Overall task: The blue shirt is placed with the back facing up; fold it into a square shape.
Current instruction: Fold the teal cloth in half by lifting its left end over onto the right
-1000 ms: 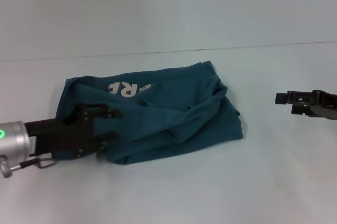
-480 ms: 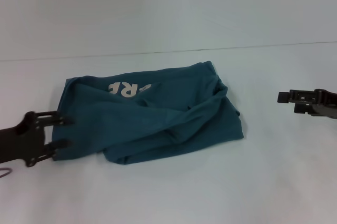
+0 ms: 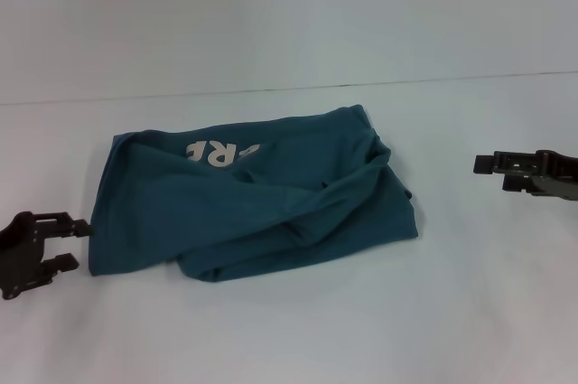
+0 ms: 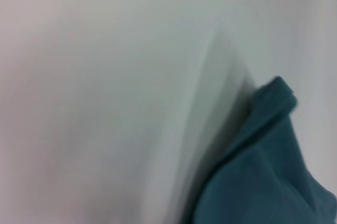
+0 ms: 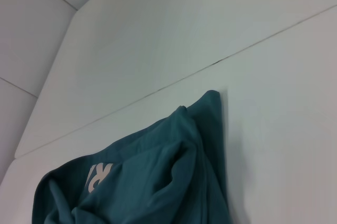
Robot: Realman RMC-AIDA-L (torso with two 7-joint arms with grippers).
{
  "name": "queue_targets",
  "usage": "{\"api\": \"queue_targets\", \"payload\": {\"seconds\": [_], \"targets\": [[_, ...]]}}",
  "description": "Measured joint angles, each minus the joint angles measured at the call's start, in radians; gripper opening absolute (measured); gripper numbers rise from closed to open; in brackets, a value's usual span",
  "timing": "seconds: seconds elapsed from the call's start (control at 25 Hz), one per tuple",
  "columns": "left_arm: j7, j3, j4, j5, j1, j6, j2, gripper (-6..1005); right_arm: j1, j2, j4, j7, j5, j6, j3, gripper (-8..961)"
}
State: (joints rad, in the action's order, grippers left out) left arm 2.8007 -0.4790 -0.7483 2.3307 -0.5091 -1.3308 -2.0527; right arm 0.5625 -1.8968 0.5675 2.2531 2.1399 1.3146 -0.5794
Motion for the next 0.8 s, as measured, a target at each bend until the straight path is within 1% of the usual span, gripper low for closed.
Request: {"api": "queue_targets", "payload": {"seconds": [0.32,0.8], "targets": [[-0.025,-0.017,0.028,0.003,-0.013,0.056,0.001,537,-0.002,-0.002,0.000,0.003,0.000,0.000,0.001,883],[-0.078,-0.030,0.078,0.012,-0.025,0.096,0.000,520,-0.001,-0.003,0.000,0.001,0.000,-0.004,0.003,883]]}}
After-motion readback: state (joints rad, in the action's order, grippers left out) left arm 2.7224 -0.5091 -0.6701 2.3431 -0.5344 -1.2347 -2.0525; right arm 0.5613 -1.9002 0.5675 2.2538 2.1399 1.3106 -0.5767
